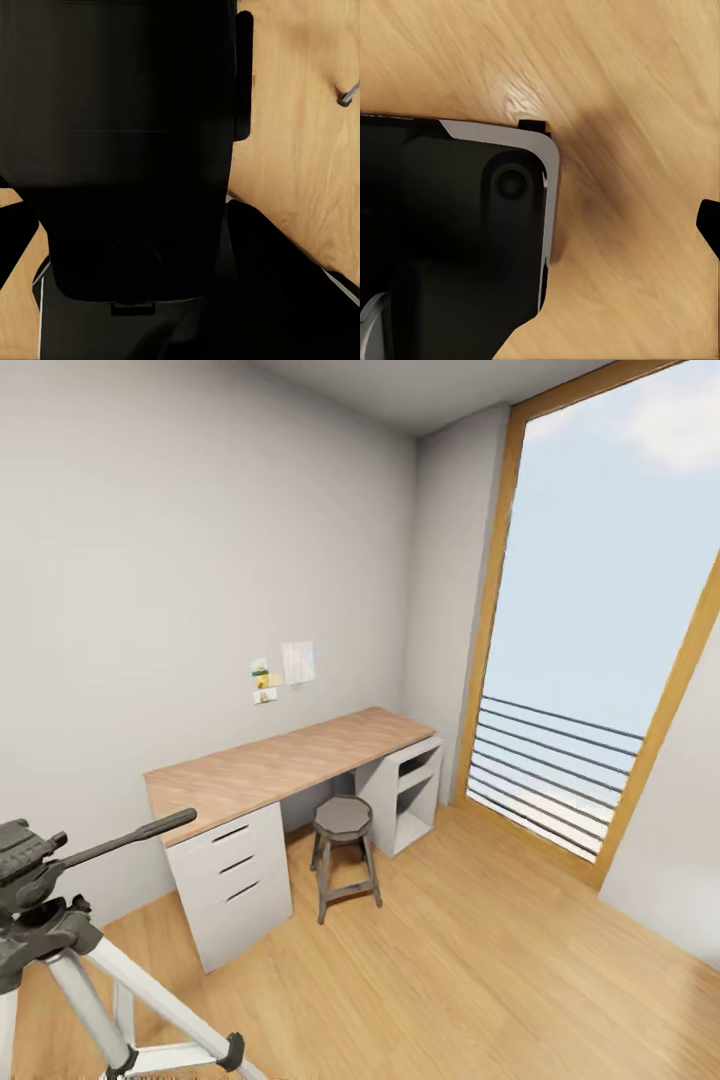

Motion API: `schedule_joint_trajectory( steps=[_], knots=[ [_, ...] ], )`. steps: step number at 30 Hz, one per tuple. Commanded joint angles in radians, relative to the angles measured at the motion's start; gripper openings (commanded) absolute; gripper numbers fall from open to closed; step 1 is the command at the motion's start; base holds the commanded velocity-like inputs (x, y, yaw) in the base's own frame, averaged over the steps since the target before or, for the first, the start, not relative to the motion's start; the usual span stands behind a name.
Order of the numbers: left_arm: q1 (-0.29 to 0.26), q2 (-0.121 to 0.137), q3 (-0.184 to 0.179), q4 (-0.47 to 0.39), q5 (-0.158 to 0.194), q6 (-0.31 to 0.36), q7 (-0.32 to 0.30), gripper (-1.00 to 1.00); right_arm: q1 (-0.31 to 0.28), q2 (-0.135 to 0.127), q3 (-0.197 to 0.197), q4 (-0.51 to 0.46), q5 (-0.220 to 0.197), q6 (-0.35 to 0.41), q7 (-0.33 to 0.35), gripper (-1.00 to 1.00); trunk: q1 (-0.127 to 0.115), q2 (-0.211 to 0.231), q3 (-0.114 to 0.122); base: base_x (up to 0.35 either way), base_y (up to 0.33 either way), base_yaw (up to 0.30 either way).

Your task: Attach the digital camera to the camera tripod in the bedroom.

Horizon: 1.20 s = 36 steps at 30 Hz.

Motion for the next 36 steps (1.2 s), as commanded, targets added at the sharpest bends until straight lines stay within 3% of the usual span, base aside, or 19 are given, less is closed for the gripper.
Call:
schedule_joint_trajectory(
  steps=[1, 36],
  knots=[
    [0.000, -0.001, 0.006, 0.000, -0.004, -0.003, 0.004, -1.00, 0.000, -0.001, -0.008, 0.001, 0.007, -0.004, 0.003, 1.00, 0.000, -0.001, 0.000, 0.000, 0.000, 0.278],
    [0.000, -0.004, 0.006, 0.000, -0.006, -0.006, 0.005, -1.00, 0.000, -0.001, -0.008, 0.001, 0.008, -0.004, 0.003, 1.00, 0.000, -0.001, 0.000, 0.000, 0.000, 0.278]
  ],
)
